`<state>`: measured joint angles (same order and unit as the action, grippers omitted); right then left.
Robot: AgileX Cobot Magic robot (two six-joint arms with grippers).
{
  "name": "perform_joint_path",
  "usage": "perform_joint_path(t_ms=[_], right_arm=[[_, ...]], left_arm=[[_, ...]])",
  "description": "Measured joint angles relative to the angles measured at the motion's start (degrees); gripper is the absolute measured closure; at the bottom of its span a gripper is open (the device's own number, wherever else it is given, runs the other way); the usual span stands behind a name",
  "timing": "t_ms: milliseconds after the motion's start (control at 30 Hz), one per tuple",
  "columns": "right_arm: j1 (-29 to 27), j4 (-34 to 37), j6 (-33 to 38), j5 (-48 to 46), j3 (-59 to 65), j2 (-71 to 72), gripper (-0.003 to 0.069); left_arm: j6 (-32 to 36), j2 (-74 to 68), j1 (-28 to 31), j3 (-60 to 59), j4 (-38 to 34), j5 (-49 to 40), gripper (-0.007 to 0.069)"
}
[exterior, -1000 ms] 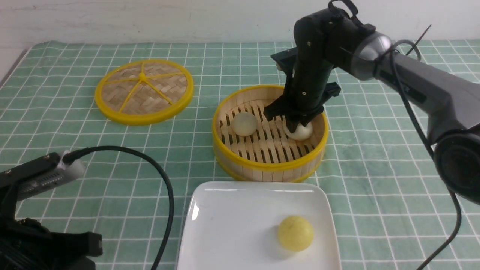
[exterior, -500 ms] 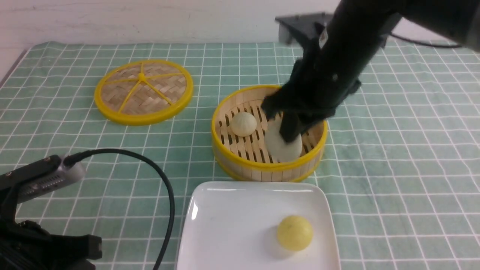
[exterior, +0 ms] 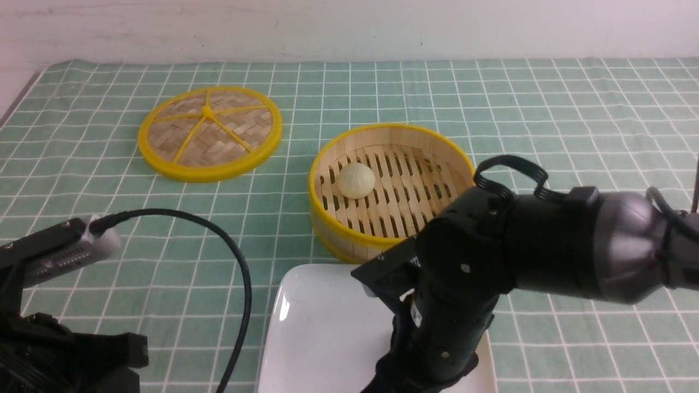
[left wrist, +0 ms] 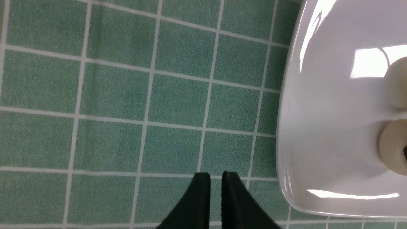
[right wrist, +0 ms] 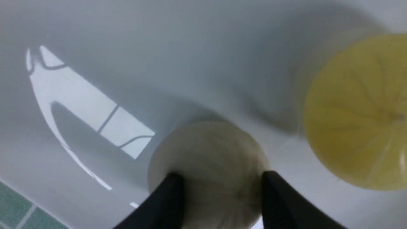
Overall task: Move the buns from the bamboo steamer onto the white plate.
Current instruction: 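Move the steamed bun from the bamboo steamer onto the white plate with the right gripper, then reach into the bamboo steamer and grasp a bun with the left gripper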
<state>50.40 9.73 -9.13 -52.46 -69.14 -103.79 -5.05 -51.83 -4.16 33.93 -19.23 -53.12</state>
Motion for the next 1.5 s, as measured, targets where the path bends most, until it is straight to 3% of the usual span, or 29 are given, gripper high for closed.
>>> perform_joint_path(t_ms=[133, 267, 367, 400, 533, 733, 900, 1000, 1067, 1200, 1367, 1500], right_arm=[[0.04, -3.47, 1.41, -7.34, -3.81, 2.36, 0.0235], [0.11, -10.93, 1.58, -14.59, -6.44, 8.38, 0.0286], [-0.52, -16.65, 1.58, -16.54, -6.53, 13.49, 0.0405], [-2.26, -18.59, 1.58, -16.77, -5.63, 17.67, 0.0504], [-8.96, -19.05, 1.58, -17.31, -0.84, 26.78, 0.0667], [-19.53, -16.15, 4.78, -14.92, 13.48, 41.27, 0.0673], [-21.87, -11.2, 8.06, -8.48, 23.04, 50.52, 0.0673], [-22.05, -9.73, 9.13, -7.22, 26.84, 54.2, 0.0673], [-22.05, -9.73, 9.13, -6.6, 28.82, 55.95, 0.0673], [-22.1, -8.99, 9.5, -3.99, 30.7, 58.06, 0.0671], [-22.1, -8.92, 9.55, -3.17, 31.06, 58.12, 0.067], [-22.1, -8.92, 9.55, -1.79, 31.25, 58.12, 0.0667]], left_arm=[[0.0, -0.04, 0.0, 0.0, -0.57, 3.18, 0.0538], [0.22, -0.12, 0.0, 0.0, -2.39, 6.81, 0.0536], [1.72, -0.41, 0.0, 0.69, -3.86, 8.23, 0.0537], [3.77, -1.17, 0.0, 2.22, -4.71, 8.19, 0.0545], [9.35, -5.89, 0.0, 9.11, -7.71, 5.49, 0.0604], [15.05, -20.9, -2.85, 22.25, -11.81, -5.71, 0.0623], [14.02, -34.4, -11.33, 34.63, -9.95, -6.96, 0.0623], [10.05, -42.67, -15.63, 43.35, -7.75, -6.96, 0.0616], [6.06, -48.39, -17.7, 50.12, -5.18, -6.96, 0.0592], [-2.24, -61.72, -20.92, 67.73, 3.36, -7.72, 0.0449], [-4.36, -71.28, -23.05, 80.82, 9.85, -9.09, 0.027], [-4.63, -74.59, -23.6, 85.42, 11.66, -9.0, 0.022]])
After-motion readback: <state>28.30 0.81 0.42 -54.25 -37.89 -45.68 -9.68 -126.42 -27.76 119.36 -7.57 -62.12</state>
